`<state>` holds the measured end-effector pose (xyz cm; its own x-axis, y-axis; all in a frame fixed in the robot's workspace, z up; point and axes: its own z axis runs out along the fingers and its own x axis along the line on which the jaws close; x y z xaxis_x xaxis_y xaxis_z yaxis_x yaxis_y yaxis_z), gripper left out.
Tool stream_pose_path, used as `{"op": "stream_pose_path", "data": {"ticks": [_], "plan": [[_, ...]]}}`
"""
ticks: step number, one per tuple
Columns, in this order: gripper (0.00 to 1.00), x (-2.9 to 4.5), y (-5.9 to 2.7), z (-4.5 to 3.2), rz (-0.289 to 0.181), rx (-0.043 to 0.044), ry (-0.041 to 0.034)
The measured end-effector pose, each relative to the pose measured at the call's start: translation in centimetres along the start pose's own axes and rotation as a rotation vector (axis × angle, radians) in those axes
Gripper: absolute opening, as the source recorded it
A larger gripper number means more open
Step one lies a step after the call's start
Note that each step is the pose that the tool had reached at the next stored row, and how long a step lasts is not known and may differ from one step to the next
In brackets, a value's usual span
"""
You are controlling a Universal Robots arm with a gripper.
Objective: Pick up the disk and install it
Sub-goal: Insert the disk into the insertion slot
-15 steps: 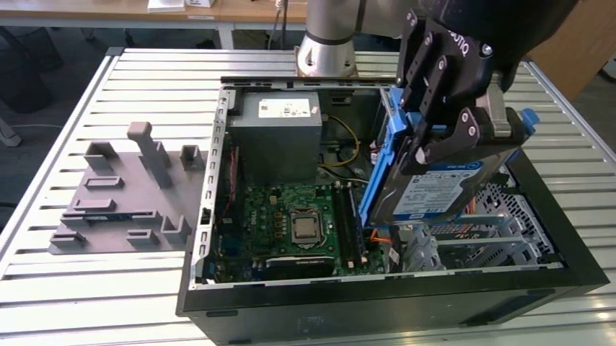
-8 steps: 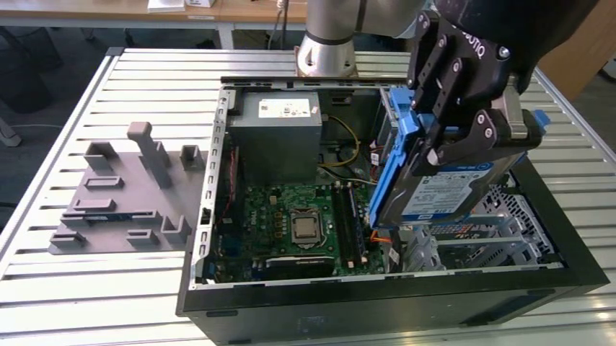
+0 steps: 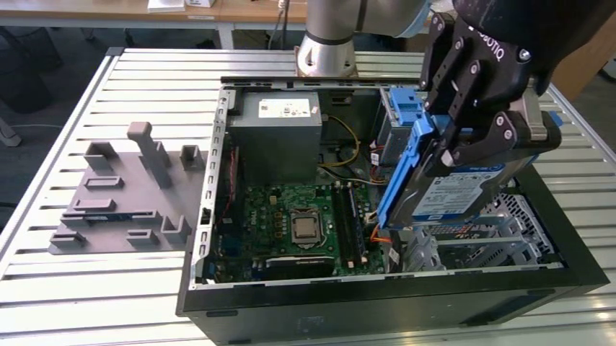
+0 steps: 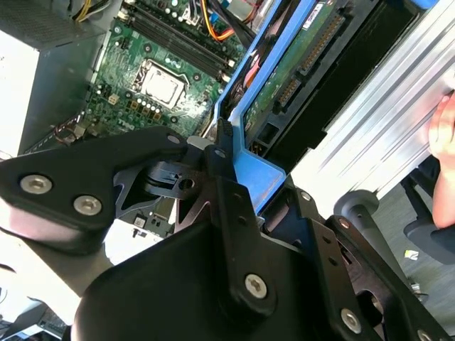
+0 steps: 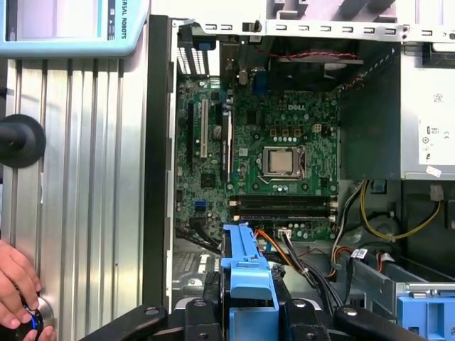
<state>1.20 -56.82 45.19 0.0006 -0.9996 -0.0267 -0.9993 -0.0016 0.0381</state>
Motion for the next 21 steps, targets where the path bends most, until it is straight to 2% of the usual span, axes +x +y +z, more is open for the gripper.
{"op": "stream_pose_path", "data": {"ticks": [10, 16, 21], "plan": [[0.36, 0.09, -1.5, 0.08, 0.0, 0.0, 0.0005], [0.36, 0.39, -1.92, 0.2, 0.0, 0.0, 0.0007], [0.36, 0.5, -2.91, 0.26, 0.0, 0.0, 0.0007]]}}
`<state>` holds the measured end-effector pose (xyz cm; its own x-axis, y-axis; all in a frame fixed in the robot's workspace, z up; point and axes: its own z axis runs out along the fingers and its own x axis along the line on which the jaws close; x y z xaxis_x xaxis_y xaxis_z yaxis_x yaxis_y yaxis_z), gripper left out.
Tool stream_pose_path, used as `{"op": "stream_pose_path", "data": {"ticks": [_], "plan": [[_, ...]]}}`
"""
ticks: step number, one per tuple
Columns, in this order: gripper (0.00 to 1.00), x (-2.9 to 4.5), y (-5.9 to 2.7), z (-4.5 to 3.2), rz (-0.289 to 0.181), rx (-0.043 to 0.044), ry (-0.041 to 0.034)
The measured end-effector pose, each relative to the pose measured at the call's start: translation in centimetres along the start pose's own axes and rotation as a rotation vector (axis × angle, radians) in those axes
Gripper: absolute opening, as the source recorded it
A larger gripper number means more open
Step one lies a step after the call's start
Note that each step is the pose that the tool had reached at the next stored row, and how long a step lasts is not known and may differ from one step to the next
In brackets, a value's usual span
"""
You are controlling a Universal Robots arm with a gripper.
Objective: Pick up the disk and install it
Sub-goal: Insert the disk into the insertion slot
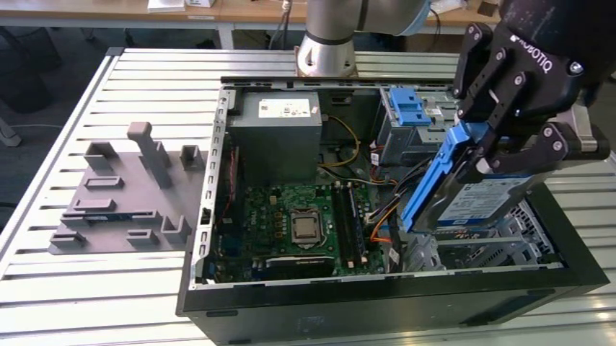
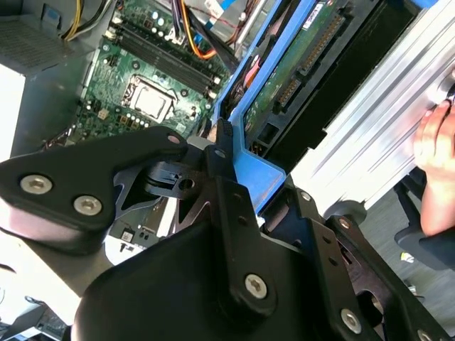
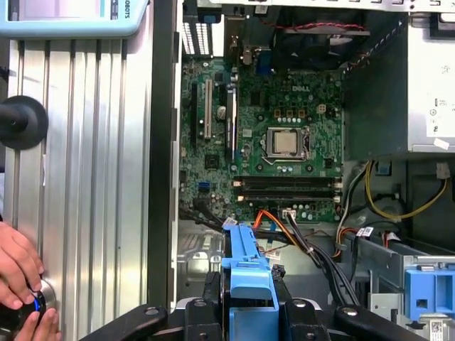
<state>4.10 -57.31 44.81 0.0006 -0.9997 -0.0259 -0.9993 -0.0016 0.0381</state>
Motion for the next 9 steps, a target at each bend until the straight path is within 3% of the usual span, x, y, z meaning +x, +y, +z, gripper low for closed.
{"op": "stream_pose_path", "data": {"ticks": [9], "plan": [[0.36, 0.01, -1.76, -0.01, 0.0, -0.0001, 0.0001]]}}
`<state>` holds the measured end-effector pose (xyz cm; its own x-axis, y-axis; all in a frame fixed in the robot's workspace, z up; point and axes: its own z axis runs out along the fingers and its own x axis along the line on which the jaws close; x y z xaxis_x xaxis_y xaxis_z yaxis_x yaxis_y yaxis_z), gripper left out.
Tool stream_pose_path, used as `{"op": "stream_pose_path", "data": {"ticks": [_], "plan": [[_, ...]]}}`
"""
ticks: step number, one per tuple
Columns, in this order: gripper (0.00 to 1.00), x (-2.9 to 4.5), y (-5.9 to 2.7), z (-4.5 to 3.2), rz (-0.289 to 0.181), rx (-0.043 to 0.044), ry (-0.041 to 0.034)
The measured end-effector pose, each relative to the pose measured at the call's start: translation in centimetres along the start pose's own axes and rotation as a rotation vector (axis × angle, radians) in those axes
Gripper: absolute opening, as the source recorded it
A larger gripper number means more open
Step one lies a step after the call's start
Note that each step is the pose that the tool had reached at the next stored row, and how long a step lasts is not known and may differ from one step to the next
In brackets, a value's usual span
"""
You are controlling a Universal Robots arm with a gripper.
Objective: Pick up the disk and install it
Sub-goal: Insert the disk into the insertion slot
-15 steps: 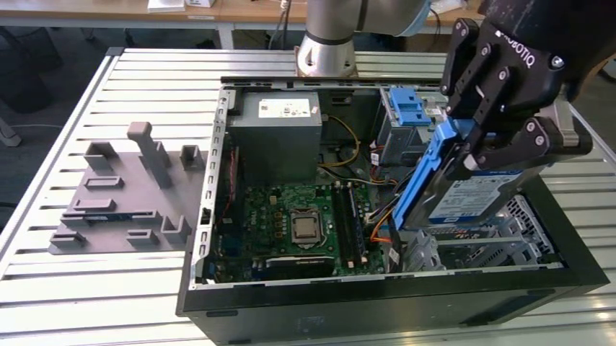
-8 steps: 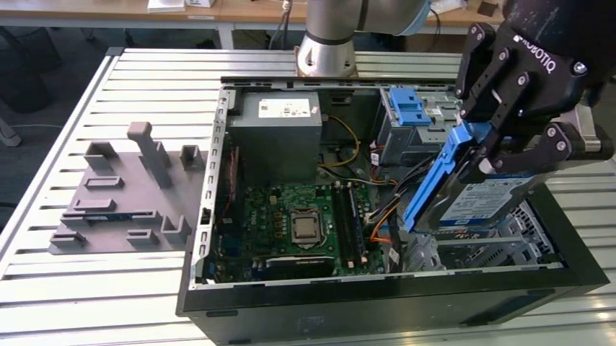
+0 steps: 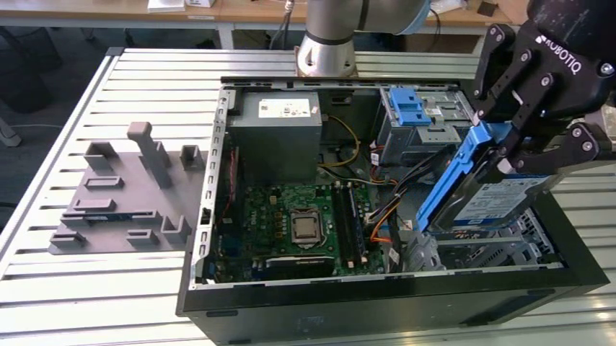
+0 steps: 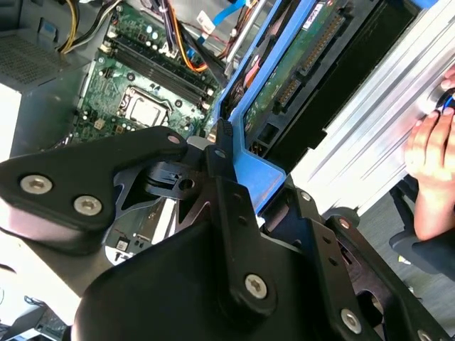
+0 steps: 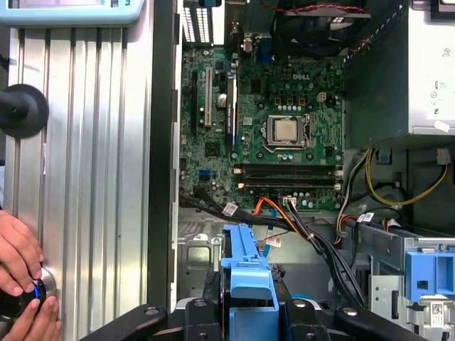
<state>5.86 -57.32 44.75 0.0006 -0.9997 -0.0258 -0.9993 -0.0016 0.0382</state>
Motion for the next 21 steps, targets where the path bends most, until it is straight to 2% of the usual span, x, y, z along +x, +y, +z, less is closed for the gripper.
{"op": "stream_pose_path", "data": {"ticks": [5, 13, 21], "plan": [[0.36, 0.0, -0.4, 0.02, 0.0, 0.0, 0.0], [0.36, 0.01, -1.54, 0.22, 0.0, 0.0, 0.0], [0.36, 0.02, -1.74, 0.54, 0.0, 0.0, 0.0]]}}
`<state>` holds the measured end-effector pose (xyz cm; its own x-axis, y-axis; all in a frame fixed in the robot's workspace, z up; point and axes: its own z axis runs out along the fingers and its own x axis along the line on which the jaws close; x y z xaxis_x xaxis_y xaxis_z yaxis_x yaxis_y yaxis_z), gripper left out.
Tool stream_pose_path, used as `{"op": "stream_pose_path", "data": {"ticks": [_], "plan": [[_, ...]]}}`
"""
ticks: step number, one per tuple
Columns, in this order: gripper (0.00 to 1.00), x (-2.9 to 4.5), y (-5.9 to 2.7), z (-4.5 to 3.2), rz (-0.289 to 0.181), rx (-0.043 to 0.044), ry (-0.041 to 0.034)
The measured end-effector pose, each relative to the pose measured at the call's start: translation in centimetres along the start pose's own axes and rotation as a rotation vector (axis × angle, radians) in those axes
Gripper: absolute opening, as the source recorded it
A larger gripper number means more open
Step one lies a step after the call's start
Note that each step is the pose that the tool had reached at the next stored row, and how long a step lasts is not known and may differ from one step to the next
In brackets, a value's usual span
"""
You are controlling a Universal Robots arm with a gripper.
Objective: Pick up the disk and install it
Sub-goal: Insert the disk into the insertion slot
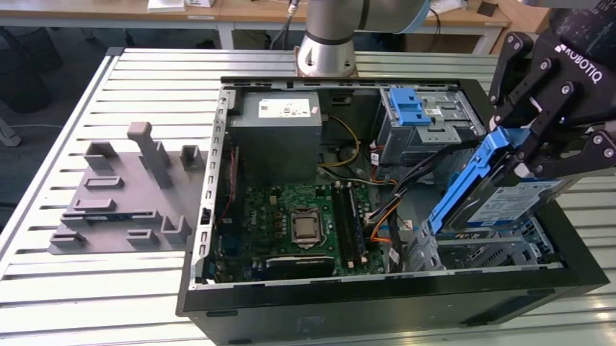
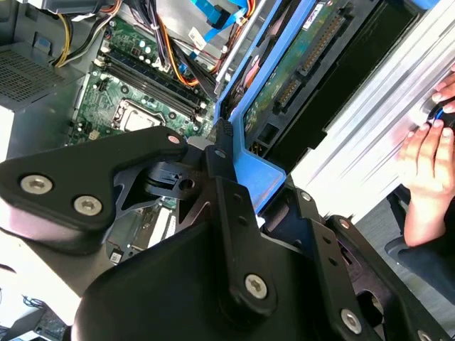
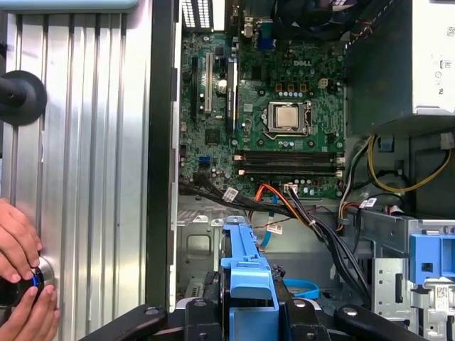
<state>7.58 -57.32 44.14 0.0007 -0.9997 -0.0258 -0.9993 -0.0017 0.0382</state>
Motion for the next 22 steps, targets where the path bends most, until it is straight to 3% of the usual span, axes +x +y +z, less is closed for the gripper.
{"op": "stream_pose_path", "data": {"ticks": [22], "plan": [[0.36, 0.02, -0.28, 0.88, 0.0, 0.0, -0.0001]]}}
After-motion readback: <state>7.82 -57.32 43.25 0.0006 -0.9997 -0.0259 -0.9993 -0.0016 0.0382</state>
